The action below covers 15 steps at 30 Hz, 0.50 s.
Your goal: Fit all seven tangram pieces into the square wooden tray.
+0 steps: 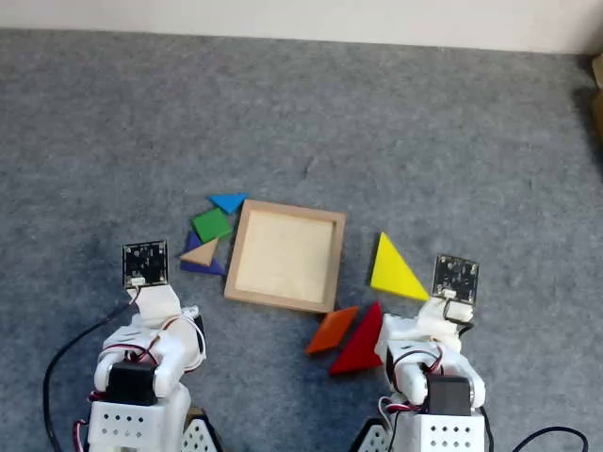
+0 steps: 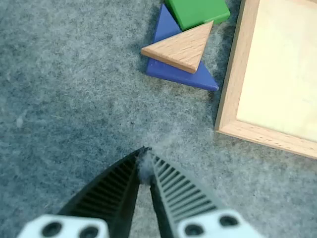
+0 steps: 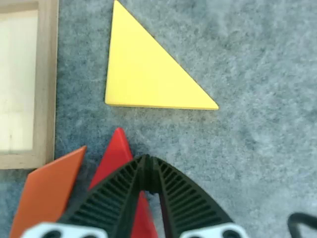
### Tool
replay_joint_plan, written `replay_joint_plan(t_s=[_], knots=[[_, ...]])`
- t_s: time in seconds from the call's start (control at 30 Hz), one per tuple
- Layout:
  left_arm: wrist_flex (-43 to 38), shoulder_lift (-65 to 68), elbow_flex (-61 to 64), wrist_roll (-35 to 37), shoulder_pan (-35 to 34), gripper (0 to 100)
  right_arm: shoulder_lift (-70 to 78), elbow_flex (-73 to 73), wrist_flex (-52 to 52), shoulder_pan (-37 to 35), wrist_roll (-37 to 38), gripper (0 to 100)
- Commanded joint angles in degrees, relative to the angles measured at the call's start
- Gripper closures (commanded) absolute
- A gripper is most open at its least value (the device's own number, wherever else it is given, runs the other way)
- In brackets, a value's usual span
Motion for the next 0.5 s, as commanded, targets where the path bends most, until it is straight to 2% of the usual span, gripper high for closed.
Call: replay_joint_plan(t_s=[0.0, 0.13, 0.2, 0.3, 0.47], knots=[[0.3, -0.2, 1.1, -0.4, -0.5, 99, -0.7, 2.6, -2.7, 5.5, 0.5, 99.2], [0.3, -0.2, 1.1, -0.4, -0.5, 99, -0.7, -3.2, -11.5, 8.7, 17.1, 99.2], [0.3, -0.2, 1.1, -0.4, -0.5, 99, -0.7, -4.7, -15.8, 9.2, 22.0, 99.2], [0.3, -0.2, 1.1, -0.4, -0.5, 99, -0.7, -6.2, -16.6, 9.3, 25.8, 99.1], [0.3, -0.2, 1.1, -0.4, -0.5, 99, -0.6, -17.7, -13.3, 8.8, 24.9, 93.7]])
